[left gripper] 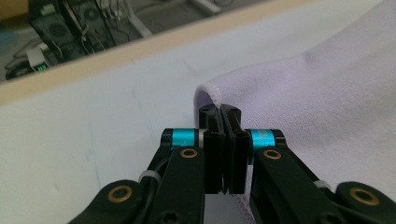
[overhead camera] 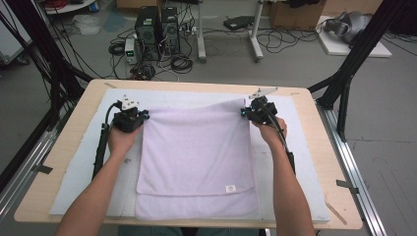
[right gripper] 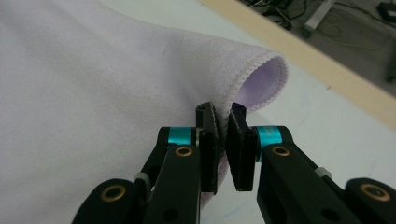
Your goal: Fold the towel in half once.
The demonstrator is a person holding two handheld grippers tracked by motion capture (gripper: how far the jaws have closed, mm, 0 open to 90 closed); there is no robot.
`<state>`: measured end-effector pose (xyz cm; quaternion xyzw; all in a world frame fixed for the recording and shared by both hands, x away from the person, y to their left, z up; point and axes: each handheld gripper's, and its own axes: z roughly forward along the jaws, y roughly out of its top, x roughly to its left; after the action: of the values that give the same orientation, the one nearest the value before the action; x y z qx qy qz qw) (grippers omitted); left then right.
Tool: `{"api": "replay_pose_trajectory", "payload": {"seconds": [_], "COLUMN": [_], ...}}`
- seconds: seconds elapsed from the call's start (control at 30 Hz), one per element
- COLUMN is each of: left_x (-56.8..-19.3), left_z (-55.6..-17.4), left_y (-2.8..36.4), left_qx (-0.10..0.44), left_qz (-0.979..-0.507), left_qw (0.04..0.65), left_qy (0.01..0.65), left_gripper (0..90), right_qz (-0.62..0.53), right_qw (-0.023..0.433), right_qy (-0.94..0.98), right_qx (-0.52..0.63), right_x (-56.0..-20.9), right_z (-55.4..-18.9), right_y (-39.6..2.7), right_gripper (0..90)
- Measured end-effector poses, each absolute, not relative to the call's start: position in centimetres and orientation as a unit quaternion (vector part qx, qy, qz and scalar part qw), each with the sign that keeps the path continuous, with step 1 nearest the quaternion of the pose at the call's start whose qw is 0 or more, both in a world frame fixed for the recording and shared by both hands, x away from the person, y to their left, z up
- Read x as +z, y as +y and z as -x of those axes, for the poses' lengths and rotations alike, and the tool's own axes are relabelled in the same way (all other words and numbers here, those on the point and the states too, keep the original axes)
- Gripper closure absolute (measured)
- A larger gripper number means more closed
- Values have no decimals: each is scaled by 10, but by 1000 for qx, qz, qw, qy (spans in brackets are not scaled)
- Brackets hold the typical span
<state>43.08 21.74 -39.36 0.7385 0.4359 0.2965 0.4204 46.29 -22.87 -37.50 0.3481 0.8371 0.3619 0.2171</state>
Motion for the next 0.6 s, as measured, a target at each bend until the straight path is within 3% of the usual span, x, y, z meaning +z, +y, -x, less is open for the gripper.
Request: {"api": "replay_pose_trajectory", "payload": {"seconds": [0.13, 0.2, 0.3, 0.6], "left_x": [-371, -374, -385, -396], "left_z": [-446, -451, -452, -404], "left_y": [216, 215, 217, 226], "left_qx": [323, 317, 274, 237], "left_qz": [-728, -729, -756, -784], "left_qw": [434, 423, 396, 412], "left_qy": [421, 435, 444, 399], "left_gripper": [853, 682, 586, 527], "right_qz": [-353, -373, -402, -339], "right_qw": [241, 247, 203, 169], "right_qy": [828, 820, 820, 844], "right_qx": [363, 358, 353, 379], "right_x": [-355, -357, -369, -375], "right_z": [-471, -476, -480, -430], "right_y": [-234, -239, -248, -243], "right_gripper": [801, 621, 495, 472]}}
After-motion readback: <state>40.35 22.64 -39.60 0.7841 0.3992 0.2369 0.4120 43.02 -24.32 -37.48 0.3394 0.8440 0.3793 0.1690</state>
